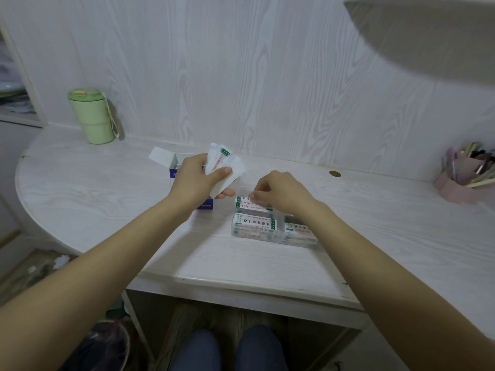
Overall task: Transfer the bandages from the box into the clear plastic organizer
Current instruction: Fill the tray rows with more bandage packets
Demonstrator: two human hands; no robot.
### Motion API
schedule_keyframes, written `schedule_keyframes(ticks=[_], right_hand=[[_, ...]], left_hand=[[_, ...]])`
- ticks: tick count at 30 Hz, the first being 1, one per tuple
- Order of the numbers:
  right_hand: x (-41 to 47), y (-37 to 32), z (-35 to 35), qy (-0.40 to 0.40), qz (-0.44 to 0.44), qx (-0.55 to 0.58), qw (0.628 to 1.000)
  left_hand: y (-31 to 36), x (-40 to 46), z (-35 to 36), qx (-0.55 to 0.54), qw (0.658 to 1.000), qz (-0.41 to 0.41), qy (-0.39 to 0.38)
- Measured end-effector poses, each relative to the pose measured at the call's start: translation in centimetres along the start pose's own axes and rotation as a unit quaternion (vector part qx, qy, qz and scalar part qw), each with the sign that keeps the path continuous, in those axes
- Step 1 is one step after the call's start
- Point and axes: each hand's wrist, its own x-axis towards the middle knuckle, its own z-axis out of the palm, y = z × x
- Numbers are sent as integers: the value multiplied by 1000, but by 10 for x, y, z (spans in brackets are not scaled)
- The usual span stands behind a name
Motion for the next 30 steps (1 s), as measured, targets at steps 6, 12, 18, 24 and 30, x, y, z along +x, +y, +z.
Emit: schedule_keyframes(ticks=[6, 12, 18, 24, 30], right_hand=[[2, -5, 13, -5, 15, -18, 1000], [2, -5, 17, 0, 20, -39, 999], [1, -5, 21, 7, 18, -53, 998], [-3, -4, 14, 22, 10, -51, 998], [-21, -12, -14, 147, -6, 293, 945]], left_hand=[[3, -4, 0, 5, 1000, 8, -1], [2, -3, -2, 9, 1000, 2, 1], [2, -3, -2, 8, 1000, 1, 3], [5, -6, -1, -3, 1000, 1, -4], [10, -13, 4, -40, 999, -12, -24]])
